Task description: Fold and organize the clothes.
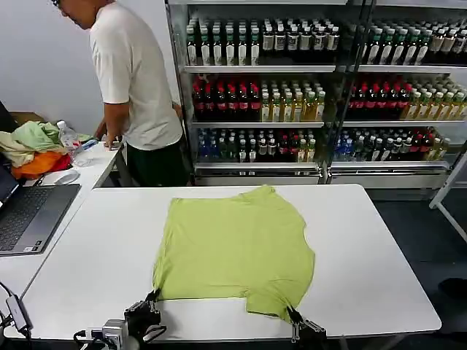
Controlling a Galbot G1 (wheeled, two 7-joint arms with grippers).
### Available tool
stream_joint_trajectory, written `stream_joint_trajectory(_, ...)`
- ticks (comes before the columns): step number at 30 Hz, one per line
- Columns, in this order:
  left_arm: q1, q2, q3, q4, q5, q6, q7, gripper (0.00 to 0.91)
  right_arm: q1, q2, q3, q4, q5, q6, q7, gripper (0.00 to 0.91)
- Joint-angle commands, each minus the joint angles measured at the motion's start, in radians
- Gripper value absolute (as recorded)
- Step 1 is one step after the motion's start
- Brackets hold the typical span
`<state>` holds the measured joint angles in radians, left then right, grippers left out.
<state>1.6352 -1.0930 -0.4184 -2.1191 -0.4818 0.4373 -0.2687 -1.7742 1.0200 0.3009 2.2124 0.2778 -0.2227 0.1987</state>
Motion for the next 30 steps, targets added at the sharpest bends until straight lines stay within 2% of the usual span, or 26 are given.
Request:
stream_joint_trajectory(1,0.053,0.027,-0.033,-0.09,0.0,0.001,0.036,0.04,-0.139,-0.034,0.075,0.087,0.008,0.009,-0.016,0.0)
stream_joint_trajectory(10,0.227,0.038,-0.093,-0.176,0.022,-0.007,0.03,0.04,-0.268,-0.057,0.144,0.194,-0.019,0.011,-0.05,0.0)
stream_joint_trajectory(15,0.275,0.054,-0.13,-0.211,0.023,-0.006,0.029,0.04,-0.256,-0.061,0.144,0.217,-0.017,0.007,-0.046,0.0)
stream_joint_trajectory(19,0.294,0.06,-0.157,-0.264,0.017,0.007,0.026,0.04,-0.167,-0.058,0.144,0.221,0.012,-0.007,-0.045,0.0)
stream_joint_trajectory(22,0.267,0.073,-0.174,-0.267,0.008,0.011,0.027,0.04,-0.057,-0.058,0.139,0.183,0.074,-0.03,-0.045,0.0)
stream_joint_trajectory(24,0.224,0.086,-0.188,-0.246,-0.03,0.017,0.032,0.04,0.025,-0.054,0.131,0.137,0.084,-0.038,-0.043,0.0)
stream_joint_trajectory(30,-0.004,0.097,-0.124,-0.093,-0.073,-0.02,0.088,0.04,0.181,-0.055,0.09,0.005,0.126,-0.057,-0.042,0.0)
